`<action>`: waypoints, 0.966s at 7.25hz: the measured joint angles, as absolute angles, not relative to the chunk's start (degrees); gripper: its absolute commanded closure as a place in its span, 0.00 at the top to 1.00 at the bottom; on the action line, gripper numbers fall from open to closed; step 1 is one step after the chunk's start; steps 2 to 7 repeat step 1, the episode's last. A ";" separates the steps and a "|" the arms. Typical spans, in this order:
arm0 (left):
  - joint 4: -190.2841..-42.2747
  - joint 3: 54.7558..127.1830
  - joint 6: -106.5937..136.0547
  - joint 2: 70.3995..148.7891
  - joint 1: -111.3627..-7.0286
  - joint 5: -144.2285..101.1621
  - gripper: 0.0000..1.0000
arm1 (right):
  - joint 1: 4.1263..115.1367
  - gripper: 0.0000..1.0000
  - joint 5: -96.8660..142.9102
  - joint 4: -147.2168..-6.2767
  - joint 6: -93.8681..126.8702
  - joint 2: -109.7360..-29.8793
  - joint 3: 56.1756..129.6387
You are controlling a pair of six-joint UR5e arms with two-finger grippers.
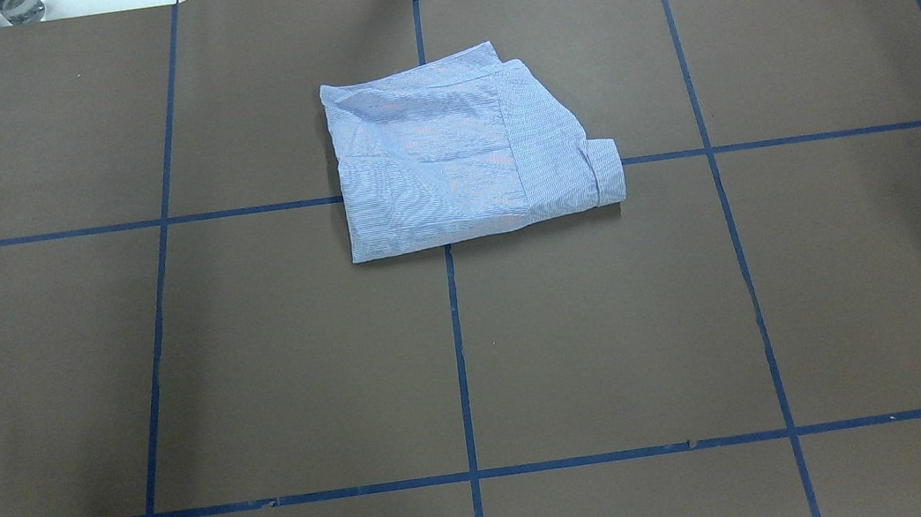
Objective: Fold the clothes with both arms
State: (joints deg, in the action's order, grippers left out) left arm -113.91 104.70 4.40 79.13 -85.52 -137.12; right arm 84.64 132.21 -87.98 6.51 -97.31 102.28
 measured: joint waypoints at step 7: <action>-113.91 104.73 4.40 79.09 -85.52 -137.11 0.99 | 84.64 1.00 132.41 -87.98 6.50 -97.35 102.20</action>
